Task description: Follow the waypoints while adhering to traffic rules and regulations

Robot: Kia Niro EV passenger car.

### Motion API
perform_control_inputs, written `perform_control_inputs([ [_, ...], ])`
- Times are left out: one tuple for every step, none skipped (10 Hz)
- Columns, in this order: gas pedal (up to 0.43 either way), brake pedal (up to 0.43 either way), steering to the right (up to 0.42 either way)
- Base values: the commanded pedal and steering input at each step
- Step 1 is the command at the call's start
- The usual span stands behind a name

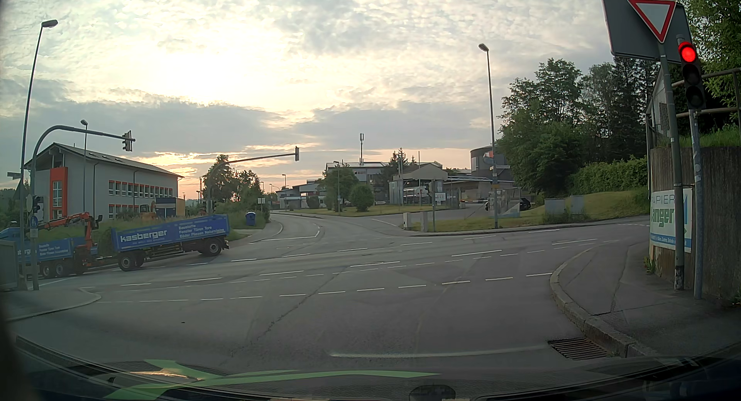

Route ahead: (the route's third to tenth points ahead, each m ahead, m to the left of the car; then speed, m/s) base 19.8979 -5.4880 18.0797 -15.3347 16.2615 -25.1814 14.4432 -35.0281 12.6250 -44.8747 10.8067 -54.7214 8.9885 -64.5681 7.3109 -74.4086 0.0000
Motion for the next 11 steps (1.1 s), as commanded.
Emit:
perform_control_inputs([
  [0.000,0.396,0.004],
  [0.000,0.396,0.004],
  [0.000,0.396,0.004],
  [0.000,0.390,0.004],
  [0.000,0.396,0.004],
  [0.000,0.396,0.004],
  [0.000,0.396,0.004],
  [0.000,0.396,0.004],
  [0.000,0.396,0.004],
  [0.000,0.396,0.004],
  [0.000,0.396,0.004],
])
